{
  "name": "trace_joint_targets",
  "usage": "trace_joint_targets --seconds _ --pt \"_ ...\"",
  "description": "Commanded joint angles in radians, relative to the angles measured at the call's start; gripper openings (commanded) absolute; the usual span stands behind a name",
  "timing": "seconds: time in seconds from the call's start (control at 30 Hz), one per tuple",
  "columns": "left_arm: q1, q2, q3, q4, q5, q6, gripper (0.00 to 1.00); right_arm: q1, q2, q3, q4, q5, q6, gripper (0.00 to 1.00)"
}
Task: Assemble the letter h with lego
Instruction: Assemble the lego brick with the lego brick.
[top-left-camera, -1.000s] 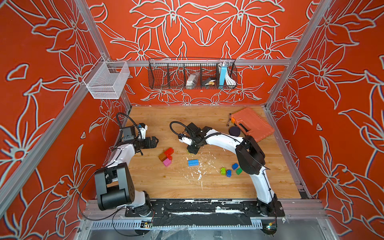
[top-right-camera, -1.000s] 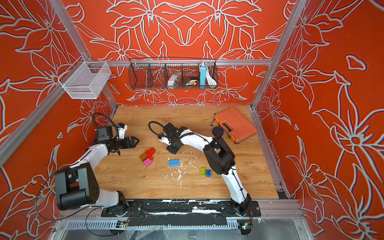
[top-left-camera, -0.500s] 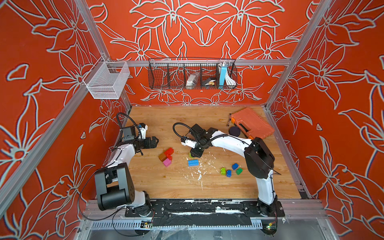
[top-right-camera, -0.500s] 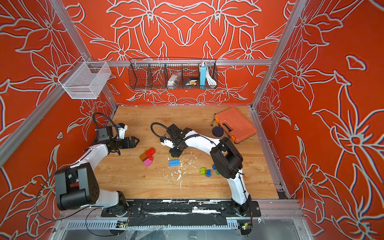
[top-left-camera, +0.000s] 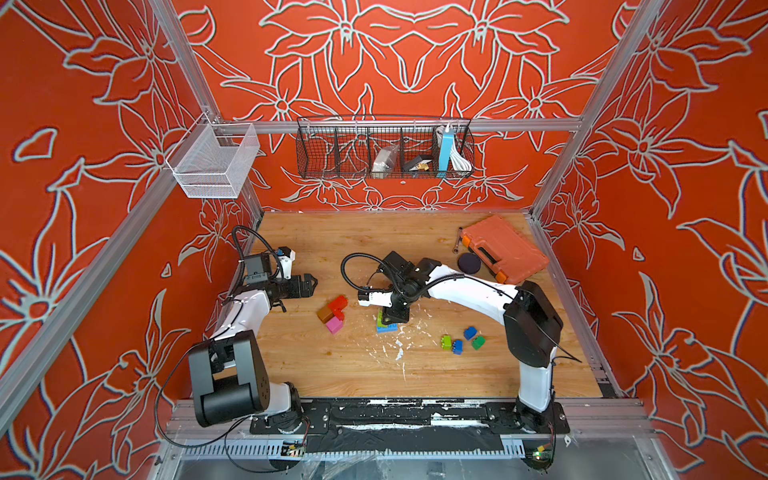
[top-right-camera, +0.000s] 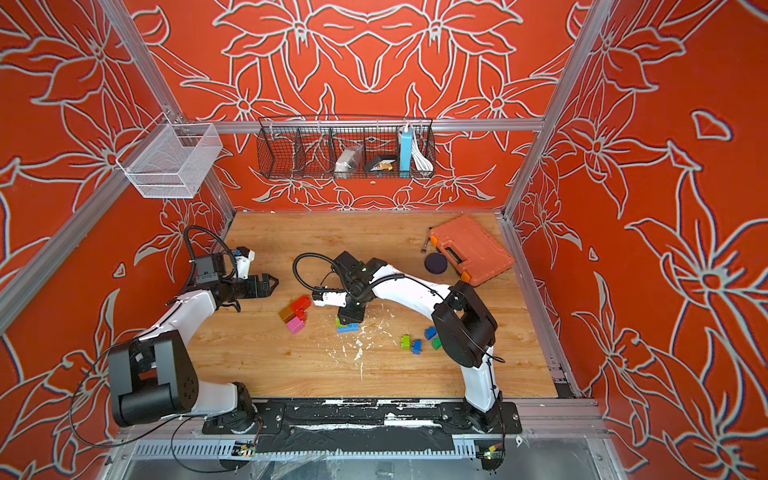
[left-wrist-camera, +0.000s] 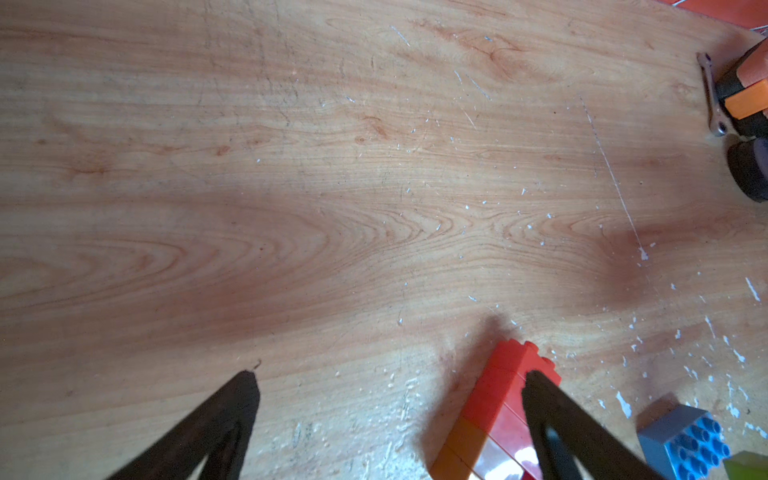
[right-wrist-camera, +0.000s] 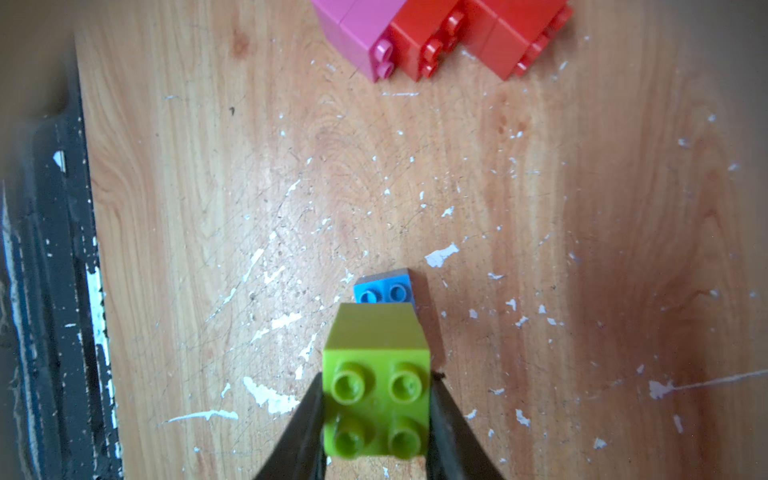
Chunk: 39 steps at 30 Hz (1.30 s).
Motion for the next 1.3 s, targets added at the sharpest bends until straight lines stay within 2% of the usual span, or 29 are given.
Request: trace_joint_targets --seconds 0.0,0.23,0.4,0.6,1.07,1.27 --pt "0.006 -0.008 0.004 -0.006 0.011 0.012 0.99 0.014 0.029 0.031 -0.053 -0.021 -0.097 0.24" --pt "0.006 -0.01 0.003 -0.007 0.01 0.013 0.99 0.02 0.045 0.025 -0.042 0.009 -0.19 0.25" --pt "0.008 -0.023 -0.008 -0.006 0.009 0.017 0.99 0.022 0.043 -0.001 0.022 0.021 -0.218 0.25" --pt "0.009 -0.031 -0.014 -0.005 0.016 0.021 0.99 0.022 0.067 0.023 0.008 0.046 -0.255 0.25" --pt "0.01 -0.026 -0.01 -0.008 0.024 0.025 0.99 0.025 0.134 0.02 -0.043 0.096 -0.23 0.25" --pt "0.01 -0.025 -0.007 -0.012 0.027 0.026 0.99 0.058 0.214 0.067 -0.165 0.195 -0.218 0.23"
